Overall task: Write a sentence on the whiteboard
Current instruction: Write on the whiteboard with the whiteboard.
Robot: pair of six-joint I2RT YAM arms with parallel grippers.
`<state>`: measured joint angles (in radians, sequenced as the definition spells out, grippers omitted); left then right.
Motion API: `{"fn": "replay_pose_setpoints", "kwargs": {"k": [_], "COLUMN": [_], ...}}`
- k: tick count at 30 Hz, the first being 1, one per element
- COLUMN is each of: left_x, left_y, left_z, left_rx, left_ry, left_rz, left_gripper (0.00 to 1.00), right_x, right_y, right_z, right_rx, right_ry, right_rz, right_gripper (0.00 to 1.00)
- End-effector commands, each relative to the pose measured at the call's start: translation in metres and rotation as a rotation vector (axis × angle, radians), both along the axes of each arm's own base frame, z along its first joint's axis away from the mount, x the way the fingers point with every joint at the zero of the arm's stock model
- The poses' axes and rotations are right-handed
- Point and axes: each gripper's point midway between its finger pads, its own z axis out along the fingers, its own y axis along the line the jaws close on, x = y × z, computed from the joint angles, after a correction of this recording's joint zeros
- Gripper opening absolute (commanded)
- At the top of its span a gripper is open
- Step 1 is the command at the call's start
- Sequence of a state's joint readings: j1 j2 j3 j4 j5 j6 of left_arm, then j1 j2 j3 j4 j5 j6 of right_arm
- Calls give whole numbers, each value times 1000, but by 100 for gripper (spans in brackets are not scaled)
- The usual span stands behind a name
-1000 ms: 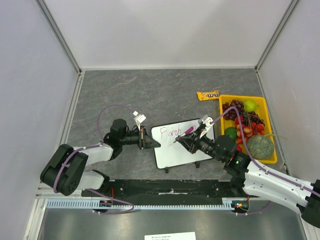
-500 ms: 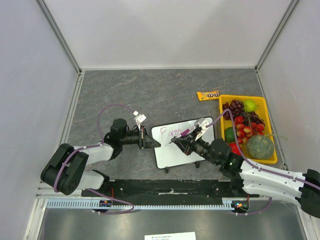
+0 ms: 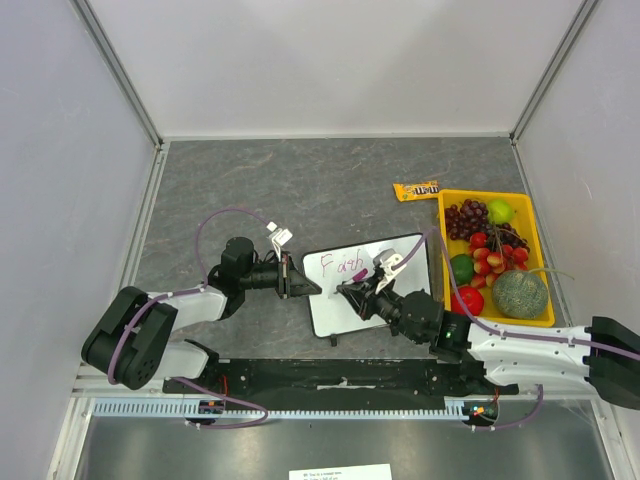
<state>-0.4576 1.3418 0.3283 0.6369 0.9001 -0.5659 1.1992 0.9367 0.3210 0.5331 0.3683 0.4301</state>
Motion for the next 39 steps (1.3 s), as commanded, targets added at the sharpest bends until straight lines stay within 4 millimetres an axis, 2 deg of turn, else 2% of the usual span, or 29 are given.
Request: {"fn": "replay_pose_setpoints", "kwargs": {"k": [1, 6, 14, 27, 33, 39], "left_x": [-5, -4, -5, -5, -5, -4], "left_y": [8, 8, 9, 8, 8, 9], "left_z": [-34, -34, -34, -35, -35, -35], "left_rx": [113, 113, 114, 114, 115, 116], "left_ry": [19, 18, 20, 22, 21, 21], "left_rz": [7, 9, 11, 9, 10, 11], "left_gripper": [2, 2, 2, 2, 2, 2], "right_x": [12, 14, 17, 22, 20, 18], "right_y": [-2, -2, -2, -23, -19, -13], "right_z": [15, 15, 3, -3, 9, 36], "right_rx": [37, 37, -5, -42, -8, 69], "right_ry": [-41, -43, -30, -17, -24, -48], "right_rz": [-87, -96, -114, -197, -173, -149], "right_gripper": [0, 0, 0, 0, 0, 0]}}
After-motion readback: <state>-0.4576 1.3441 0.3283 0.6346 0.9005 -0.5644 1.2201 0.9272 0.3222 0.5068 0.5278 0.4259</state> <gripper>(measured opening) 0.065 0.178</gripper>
